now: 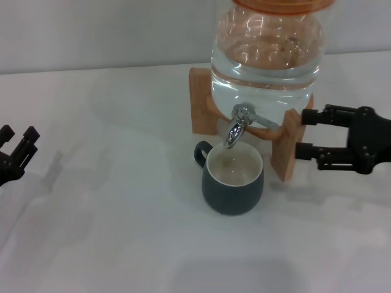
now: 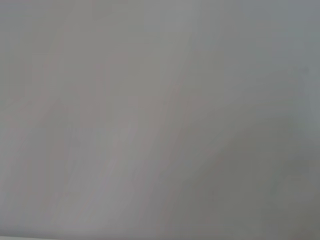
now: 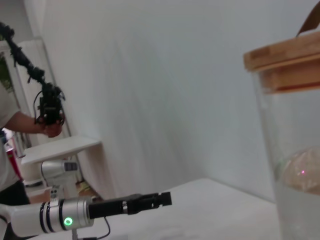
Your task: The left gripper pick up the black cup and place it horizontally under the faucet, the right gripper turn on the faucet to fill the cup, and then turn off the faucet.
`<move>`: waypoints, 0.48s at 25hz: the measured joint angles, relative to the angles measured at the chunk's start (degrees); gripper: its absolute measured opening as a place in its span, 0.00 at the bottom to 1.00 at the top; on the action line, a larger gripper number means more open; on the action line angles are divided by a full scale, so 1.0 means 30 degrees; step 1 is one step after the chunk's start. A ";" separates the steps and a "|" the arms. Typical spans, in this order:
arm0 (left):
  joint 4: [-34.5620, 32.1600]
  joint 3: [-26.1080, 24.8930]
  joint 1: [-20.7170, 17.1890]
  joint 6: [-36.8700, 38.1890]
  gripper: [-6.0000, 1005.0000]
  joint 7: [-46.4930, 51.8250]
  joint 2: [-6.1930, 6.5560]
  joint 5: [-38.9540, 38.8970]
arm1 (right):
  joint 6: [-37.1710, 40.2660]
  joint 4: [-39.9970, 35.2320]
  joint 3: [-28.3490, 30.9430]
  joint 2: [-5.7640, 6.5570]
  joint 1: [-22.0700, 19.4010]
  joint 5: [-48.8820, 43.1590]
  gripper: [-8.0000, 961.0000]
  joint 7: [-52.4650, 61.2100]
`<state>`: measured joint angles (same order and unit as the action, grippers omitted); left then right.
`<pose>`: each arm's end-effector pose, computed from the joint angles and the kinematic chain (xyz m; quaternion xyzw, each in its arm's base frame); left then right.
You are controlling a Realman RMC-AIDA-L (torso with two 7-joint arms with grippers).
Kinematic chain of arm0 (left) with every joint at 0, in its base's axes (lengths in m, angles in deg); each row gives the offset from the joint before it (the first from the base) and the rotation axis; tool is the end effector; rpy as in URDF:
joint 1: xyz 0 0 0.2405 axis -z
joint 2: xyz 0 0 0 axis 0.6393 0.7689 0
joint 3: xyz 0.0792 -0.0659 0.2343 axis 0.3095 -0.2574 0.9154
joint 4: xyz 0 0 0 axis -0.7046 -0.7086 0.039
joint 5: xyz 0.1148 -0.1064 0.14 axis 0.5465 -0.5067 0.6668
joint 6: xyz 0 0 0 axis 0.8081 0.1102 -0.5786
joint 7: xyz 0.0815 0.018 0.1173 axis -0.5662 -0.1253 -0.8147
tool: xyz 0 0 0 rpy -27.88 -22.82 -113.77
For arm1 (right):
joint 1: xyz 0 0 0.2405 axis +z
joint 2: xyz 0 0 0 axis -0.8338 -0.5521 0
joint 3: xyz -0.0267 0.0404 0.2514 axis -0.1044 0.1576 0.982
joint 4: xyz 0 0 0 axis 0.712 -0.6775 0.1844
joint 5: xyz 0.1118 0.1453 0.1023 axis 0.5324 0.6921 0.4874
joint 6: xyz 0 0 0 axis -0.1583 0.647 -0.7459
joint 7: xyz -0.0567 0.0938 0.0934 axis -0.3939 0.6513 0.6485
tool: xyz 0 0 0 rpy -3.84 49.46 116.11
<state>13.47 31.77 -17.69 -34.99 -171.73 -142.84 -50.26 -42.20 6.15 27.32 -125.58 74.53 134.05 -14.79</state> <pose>-0.3480 0.3050 -0.0023 -0.7555 -0.3179 -0.3541 0.4502 0.2575 0.2967 0.0681 -0.9203 0.1615 0.3243 0.1478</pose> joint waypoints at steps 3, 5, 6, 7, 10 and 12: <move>0.0012 0.0015 0.0015 -0.0046 0.57 0.0000 -0.0014 -0.0019 | 0.0404 0.0037 -0.0455 -0.0013 0.0175 -0.0103 0.83 0.0151; 0.0030 -0.0002 0.0002 -0.0090 0.57 0.0000 -0.0018 -0.0027 | 0.0774 -0.0014 -0.0826 -0.0032 0.0214 -0.0118 0.83 0.0297; 0.0044 -0.0014 -0.0012 -0.0106 0.57 0.0000 -0.0020 -0.0028 | 0.0935 -0.0022 -0.0943 -0.0033 0.0219 -0.0122 0.83 0.0328; 0.0058 -0.0025 -0.0019 -0.0126 0.57 0.0000 -0.0022 -0.0030 | 0.1102 -0.0033 -0.1076 -0.0034 0.0232 -0.0124 0.83 0.0371; 0.0081 -0.0032 -0.0028 -0.0152 0.57 0.0000 -0.0027 -0.0036 | 0.1548 -0.0042 -0.1369 -0.0034 0.0287 -0.0130 0.83 0.0498; 0.0095 -0.0036 -0.0031 -0.0158 0.57 0.0000 -0.0028 -0.0042 | 0.1684 -0.0039 -0.1432 -0.0034 0.0333 -0.0130 0.83 0.0552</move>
<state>13.75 31.66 -17.79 -35.46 -171.73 -142.92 -50.38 -37.15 6.04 23.02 -125.68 75.52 133.66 -13.13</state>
